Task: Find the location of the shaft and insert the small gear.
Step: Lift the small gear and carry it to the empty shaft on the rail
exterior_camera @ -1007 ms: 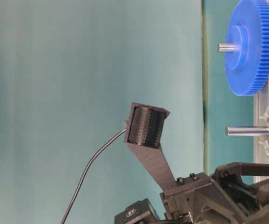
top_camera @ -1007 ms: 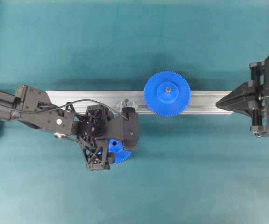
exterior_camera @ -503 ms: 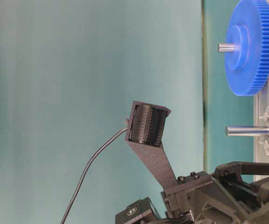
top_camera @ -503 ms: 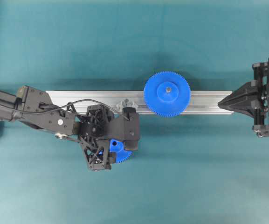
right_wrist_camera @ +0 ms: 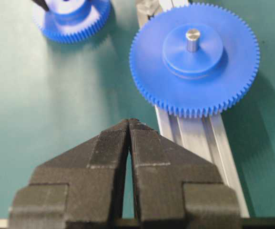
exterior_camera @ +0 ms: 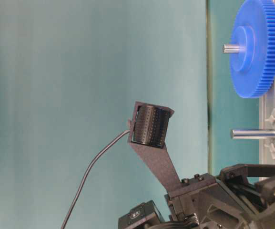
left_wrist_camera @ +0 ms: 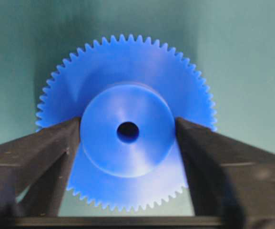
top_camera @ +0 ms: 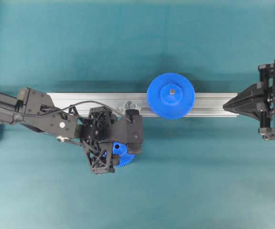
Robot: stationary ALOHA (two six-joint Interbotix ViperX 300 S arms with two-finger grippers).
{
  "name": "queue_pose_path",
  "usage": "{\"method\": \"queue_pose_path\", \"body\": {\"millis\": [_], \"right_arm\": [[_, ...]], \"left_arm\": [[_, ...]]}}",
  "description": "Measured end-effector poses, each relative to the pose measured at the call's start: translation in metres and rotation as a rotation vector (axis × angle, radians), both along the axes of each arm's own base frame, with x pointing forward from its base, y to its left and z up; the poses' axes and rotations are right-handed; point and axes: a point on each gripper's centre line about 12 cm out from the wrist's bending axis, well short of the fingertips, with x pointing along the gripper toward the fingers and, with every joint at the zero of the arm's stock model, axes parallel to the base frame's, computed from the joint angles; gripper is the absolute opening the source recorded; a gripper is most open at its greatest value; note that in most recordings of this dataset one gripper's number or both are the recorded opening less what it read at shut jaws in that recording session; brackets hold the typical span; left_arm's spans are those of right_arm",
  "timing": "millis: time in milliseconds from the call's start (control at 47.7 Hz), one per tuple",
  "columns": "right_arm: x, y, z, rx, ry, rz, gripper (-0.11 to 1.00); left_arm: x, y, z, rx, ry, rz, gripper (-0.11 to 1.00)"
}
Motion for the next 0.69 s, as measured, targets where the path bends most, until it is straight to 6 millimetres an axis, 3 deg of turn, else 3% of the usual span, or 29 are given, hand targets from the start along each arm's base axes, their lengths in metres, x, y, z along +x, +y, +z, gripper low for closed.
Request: {"method": "queue_pose_path", "body": {"millis": [336,692], "right_arm": [[-0.003,0.0,0.0,-0.001,-0.011,0.002,0.08],[-0.008,0.001,0.0,0.0,-0.021,0.001,0.08]], "left_arm": [[-0.003,0.0,0.01,0.013,0.074,-0.001,0.65],[-0.003,0.025,0.092,0.03,0.032,0.03,0.65]]}}
